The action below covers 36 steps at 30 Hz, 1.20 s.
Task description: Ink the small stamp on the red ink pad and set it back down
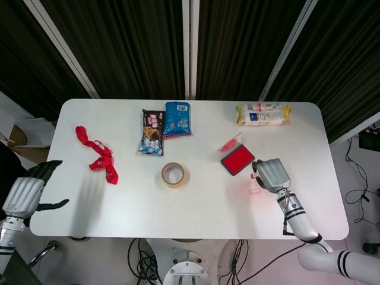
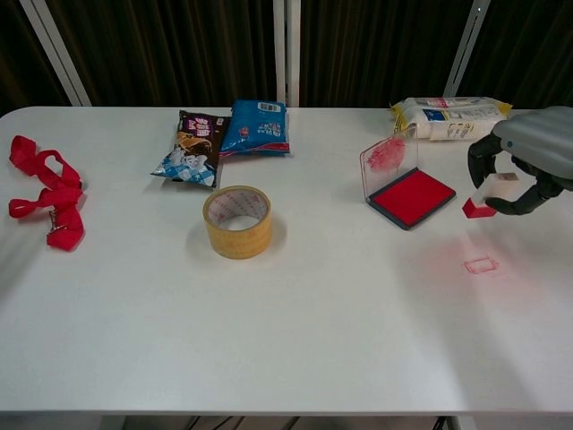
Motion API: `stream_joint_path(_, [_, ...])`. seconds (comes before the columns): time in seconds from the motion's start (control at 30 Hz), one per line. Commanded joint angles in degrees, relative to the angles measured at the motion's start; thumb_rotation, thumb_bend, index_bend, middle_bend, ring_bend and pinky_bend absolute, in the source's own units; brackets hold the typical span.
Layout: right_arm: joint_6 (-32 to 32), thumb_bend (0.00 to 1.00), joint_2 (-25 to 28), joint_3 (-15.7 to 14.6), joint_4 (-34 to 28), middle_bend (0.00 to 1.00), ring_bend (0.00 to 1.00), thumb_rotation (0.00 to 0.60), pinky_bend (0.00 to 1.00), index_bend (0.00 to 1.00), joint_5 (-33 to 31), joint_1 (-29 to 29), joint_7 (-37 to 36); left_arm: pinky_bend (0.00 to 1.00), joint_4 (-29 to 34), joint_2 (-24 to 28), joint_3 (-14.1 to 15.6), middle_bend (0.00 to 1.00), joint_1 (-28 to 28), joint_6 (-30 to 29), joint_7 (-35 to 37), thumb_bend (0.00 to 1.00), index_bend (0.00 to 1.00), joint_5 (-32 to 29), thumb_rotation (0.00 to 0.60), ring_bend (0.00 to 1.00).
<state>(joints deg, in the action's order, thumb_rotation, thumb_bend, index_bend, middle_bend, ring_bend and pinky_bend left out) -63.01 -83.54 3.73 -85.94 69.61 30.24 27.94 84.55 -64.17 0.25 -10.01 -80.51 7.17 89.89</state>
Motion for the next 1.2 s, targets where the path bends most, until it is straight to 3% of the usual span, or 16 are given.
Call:
stream_joint_path(0.03, [-2.67, 0.4, -0.84, -1.63, -0.86, 0.56, 0.87, 0.6, 0.98, 0.64, -0.08, -2.32, 0.85, 0.25, -0.11, -0.04, 0.05, 0.13, 0.0, -0.21, 0.19, 0.06, 0.11, 0.21, 0.461, 0.14])
stream_joint_path(0.37, [-3.36, 0.4, -4.91, -2.33, 1.97, 0.55, 0.87, 0.6, 0.98, 0.64, 0.07, -4.21, 1.03, 0.25, -0.92, 0.4, 0.41, 0.13, 0.75, -1.29, 1.27, 0.06, 0.11, 0.43, 0.463, 0.14])
stream_joint_path(1.2, [-1.23, 0.4, -6.34, -2.35, 3.44, 0.52, 0.87, 0.6, 0.98, 0.59, 0.77, -4.89, 1.15, 0.25, -2.83, -0.28, 0.43, 0.13, 0.9, -1.8, 2.92, 0.06, 0.11, 0.7, 0.462, 0.14])
